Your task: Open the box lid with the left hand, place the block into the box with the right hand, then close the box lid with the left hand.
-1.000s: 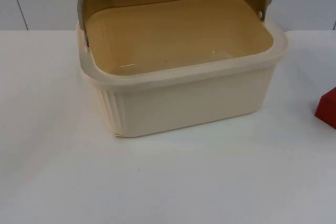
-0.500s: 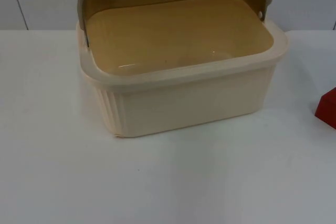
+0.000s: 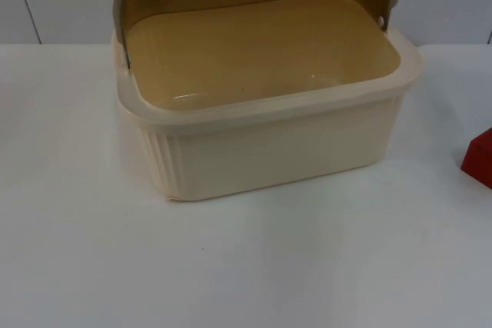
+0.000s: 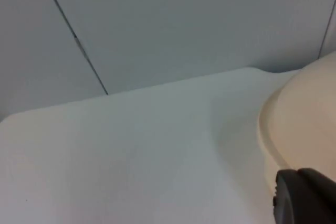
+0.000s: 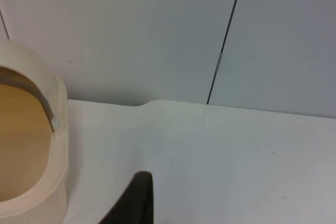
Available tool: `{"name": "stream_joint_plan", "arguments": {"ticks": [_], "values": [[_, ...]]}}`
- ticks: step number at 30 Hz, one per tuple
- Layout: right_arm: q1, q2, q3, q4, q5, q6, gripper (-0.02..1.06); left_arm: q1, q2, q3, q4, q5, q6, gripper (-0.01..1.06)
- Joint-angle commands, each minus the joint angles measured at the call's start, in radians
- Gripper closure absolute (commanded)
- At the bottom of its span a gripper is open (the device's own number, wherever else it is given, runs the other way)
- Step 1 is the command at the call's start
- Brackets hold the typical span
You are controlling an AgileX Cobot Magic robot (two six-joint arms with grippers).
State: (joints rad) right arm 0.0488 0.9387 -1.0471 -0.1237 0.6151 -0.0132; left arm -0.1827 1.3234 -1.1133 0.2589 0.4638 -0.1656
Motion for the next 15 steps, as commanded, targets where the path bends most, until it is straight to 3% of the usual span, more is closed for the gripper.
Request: {"name": "stream_joint_plan", "arguments": {"ticks": [1,9,11,12,13,14,15], "values": [[0.005,-0.001,-0.008,-0.003,0.000,-0.003,-0.01,-0.005,-0.013,0.000,-0.016,-0.010,-0.004,1.05],[0.005,-0.001,-0.008,-0.003,0.000,-0.003,-0.01,0.002,-0.013,0.000,0.014,-0.051,-0.040,1.04],[0.005,-0.001,-0.008,-0.003,0.000,-0.003,-0.01,0.012,-0.009,0.002,0.036,-0.059,-0.034,0.85],[0.005,-0.001,-0.008,-0.003,0.000,-0.003,-0.01,0.014,-0.004,0.002,0.040,-0.055,-0.036,0.63],[0.005,-0.001,-0.008,-0.003,0.000,-0.003,-0.01,0.014,-0.004,0.002,0.040,-0.055,-0.036,0.63],[0.005,-0.001,-0.008,-0.003,0.000,-0.003,-0.01,0.023,-0.002,0.002,0.038,-0.053,-0.058,0.39],[0.005,-0.001,-0.008,-0.003,0.000,-0.003,-0.01,0.023,-0.002,0.002,0.040,-0.036,-0.079,0.07]]}}
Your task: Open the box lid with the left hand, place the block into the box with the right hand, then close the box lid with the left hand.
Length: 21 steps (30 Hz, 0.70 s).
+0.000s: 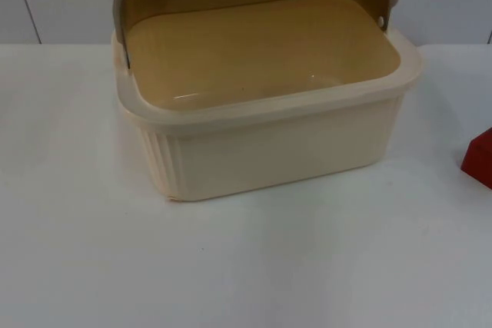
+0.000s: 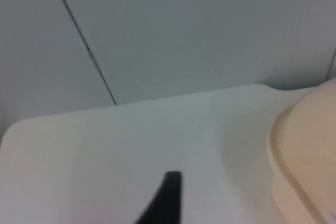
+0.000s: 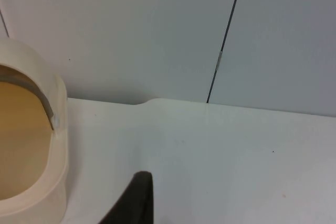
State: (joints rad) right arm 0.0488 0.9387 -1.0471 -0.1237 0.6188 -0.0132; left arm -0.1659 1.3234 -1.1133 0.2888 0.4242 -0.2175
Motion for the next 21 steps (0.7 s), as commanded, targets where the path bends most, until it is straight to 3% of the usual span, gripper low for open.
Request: {"name": "stream_joint_plan", "arguments": {"ticks": [1,7,16,21], "values": [[0.005,-0.001,-0.008,-0.003,-0.003,-0.003,-0.01,0.006,-0.005,0.002,0.010,0.018,-0.035,0.02],[0.005,-0.001,-0.008,-0.003,-0.003,-0.003,-0.01,0.006,-0.026,0.002,0.010,0.041,-0.035,0.18],[0.005,-0.001,-0.008,-0.005,-0.014,-0.005,-0.01,0.004,-0.036,0.002,0.001,-0.020,-0.035,0.42],[0.005,-0.001,-0.008,-0.012,-0.121,-0.013,-0.01,0.004,-0.038,0.002,-0.016,-0.011,-0.035,0.48]]}}
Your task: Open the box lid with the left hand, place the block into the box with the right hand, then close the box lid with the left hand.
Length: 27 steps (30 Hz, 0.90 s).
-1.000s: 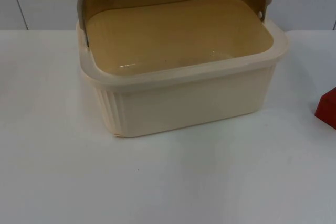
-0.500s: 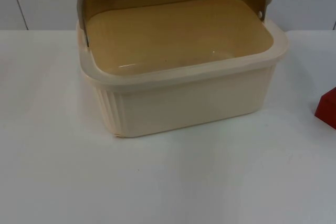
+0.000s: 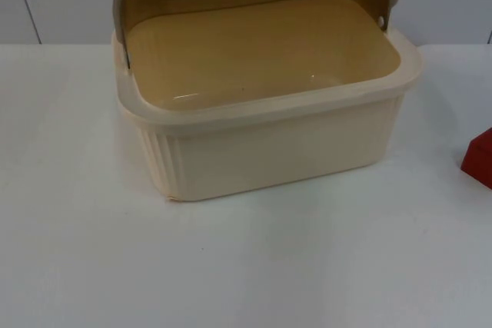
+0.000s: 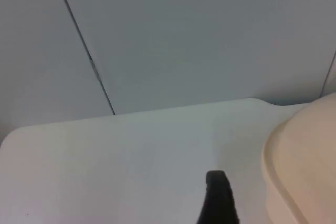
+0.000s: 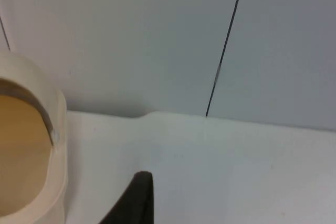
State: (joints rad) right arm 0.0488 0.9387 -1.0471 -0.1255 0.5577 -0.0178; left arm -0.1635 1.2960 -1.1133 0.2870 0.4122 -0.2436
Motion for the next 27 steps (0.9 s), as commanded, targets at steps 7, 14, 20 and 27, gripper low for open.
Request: {"name": "stream_joint_plan", "arguments": {"ticks": [7,14,20,27], "values": [[0.005,0.018,-0.008,0.001,-0.113,0.003,-0.01,0.002,-0.011,0.002,-0.014,0.029,-0.009,0.48],[0.005,0.174,-0.008,0.001,-0.167,0.003,-0.01,0.002,-0.011,0.002,-0.016,0.042,-0.009,0.48],[0.005,0.319,-0.042,0.001,-0.219,0.003,-0.01,0.002,-0.021,0.002,-0.052,0.095,-0.009,0.48],[0.005,0.499,-0.112,0.001,-0.136,-0.054,-0.01,0.025,-0.111,0.002,-0.309,0.023,0.213,0.47]]}}
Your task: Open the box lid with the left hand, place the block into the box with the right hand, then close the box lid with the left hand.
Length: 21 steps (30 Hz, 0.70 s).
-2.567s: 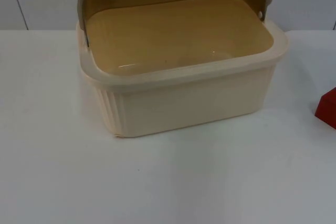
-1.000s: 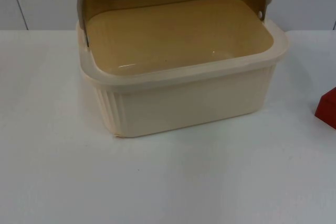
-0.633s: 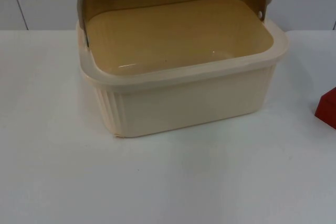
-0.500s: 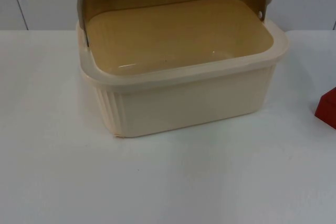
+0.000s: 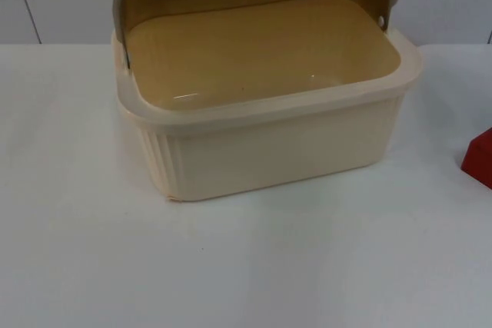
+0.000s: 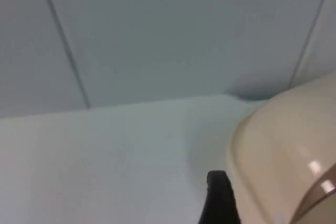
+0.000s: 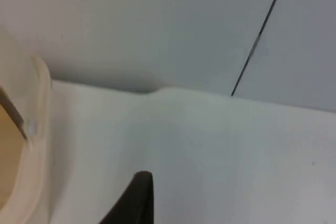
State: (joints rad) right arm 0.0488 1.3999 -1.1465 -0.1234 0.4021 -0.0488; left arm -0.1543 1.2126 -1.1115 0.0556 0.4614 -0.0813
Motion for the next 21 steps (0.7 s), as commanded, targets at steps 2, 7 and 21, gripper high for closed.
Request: {"name": "stream_joint_plan", "arguments": {"ticks": [2,7,21], "values": [[0.005,0.064,-0.013,0.001,0.020,-0.023,-0.01,0.029,-0.035,0.000,-0.083,-0.013,0.051,0.47],[0.005,0.168,-0.013,0.066,0.020,-0.077,-0.01,0.089,-0.038,0.000,-0.079,0.058,0.047,0.47],[0.005,0.426,-0.013,0.309,0.048,-0.439,-0.01,0.090,-0.038,0.000,-0.046,0.090,0.047,0.47]]}}
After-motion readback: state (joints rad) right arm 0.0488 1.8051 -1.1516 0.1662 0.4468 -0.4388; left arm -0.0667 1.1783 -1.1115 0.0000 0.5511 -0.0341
